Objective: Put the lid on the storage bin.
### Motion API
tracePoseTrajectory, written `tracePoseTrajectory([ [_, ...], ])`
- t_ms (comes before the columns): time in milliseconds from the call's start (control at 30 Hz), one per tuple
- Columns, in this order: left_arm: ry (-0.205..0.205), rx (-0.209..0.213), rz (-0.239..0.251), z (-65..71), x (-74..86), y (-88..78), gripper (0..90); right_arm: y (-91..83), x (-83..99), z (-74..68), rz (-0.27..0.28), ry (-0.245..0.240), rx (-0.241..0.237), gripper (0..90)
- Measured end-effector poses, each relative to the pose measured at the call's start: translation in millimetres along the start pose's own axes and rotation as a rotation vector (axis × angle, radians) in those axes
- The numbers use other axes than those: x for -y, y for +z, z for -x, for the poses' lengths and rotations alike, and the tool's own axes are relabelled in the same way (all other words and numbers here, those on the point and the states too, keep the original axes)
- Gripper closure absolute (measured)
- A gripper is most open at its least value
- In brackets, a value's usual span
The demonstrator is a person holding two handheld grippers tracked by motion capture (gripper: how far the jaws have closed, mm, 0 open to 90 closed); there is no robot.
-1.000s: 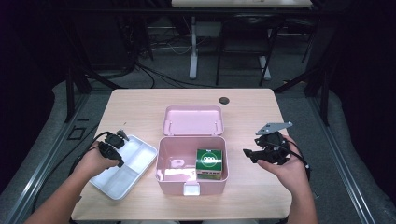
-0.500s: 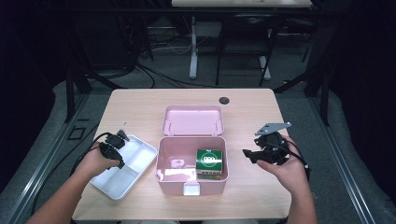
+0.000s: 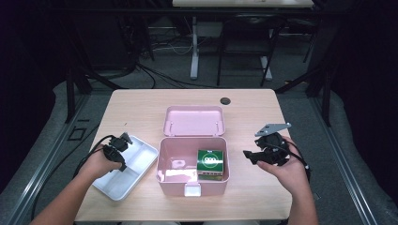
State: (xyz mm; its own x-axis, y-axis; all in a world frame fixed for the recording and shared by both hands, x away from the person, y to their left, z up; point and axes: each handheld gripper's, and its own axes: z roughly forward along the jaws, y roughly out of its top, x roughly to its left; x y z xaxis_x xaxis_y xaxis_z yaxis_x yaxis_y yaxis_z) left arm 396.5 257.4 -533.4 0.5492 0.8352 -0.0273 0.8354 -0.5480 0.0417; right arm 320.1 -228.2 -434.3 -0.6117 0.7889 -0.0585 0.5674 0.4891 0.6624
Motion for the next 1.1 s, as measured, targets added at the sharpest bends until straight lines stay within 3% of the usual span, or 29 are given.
tracePoseTrajectory([
  [167,-0.003,-0.008,-0.021,1.0,-3.4,4.6,87.4,0.9,0.1,0.4,-0.003,-0.003,0.002,40.6],
  [733,-0.003,-0.013,-0.028,0.2,-4.8,5.0,89.2,3.9,-0.6,-1.9,-0.009,-0.009,0.001,40.6],
  [833,-0.022,0.000,-0.014,-2.5,-2.7,0.9,89.2,4.1,-0.6,-1.7,-0.012,-0.008,-0.001,40.6],
  [1100,-0.013,-0.001,0.022,-2.0,1.9,-23.2,89.3,5.4,-0.6,-2.0,-0.013,-0.010,-0.005,40.6],
])
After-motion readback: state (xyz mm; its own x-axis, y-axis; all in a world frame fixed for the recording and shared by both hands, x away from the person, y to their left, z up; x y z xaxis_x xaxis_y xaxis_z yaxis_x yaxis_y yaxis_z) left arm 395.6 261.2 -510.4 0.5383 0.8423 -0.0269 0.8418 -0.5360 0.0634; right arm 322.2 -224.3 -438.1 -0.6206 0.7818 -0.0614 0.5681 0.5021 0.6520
